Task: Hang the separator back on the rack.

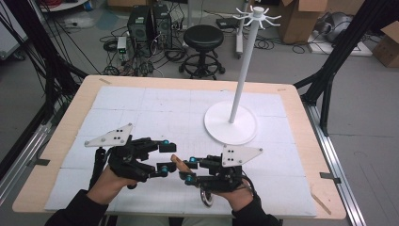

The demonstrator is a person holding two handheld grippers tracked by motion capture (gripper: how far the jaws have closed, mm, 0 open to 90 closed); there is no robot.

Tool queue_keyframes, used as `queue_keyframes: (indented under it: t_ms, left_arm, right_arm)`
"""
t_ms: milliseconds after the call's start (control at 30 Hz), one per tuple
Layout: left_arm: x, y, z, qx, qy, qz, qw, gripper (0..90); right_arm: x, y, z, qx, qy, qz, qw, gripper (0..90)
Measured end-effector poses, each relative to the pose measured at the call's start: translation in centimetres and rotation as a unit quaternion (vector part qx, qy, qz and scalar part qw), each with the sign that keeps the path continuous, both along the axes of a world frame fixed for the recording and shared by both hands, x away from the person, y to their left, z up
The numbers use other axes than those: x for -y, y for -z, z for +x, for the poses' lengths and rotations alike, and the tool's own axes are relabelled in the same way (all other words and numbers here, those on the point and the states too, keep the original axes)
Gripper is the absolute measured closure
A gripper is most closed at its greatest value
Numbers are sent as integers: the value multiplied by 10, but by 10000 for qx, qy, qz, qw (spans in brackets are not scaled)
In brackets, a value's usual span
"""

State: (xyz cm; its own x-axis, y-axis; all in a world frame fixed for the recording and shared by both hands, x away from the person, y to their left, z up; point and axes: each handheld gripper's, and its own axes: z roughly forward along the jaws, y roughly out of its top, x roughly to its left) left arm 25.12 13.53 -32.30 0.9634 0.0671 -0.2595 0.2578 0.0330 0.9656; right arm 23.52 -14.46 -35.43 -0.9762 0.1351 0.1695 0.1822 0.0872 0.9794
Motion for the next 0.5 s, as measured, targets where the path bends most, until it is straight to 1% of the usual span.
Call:
queue_keyframes:
  t_ms: [67,167,267,400,500]
  left_arm:
    - [2,1,0,9,23,28,10000,429]
    - [4,2,1,6,99,-4,10000,468]
    - [7,4,1,-11,139,5,9999,497]
    - [9,7,1,-21,141,27,9999,526]
    - [9,8,0,22,136,35,9999,579]
  right_arm:
    - [0,0,0,16,-39,31,10000,675]
    - [-1,-1,0,54,-64,64,9999,675]
    - [-1,-1,-1,34,-85,109,9999,675]
    - [0,-2,-1,54,-82,115,9999,675]
    - [0,-2,-1,49,-91,117,9999,675]
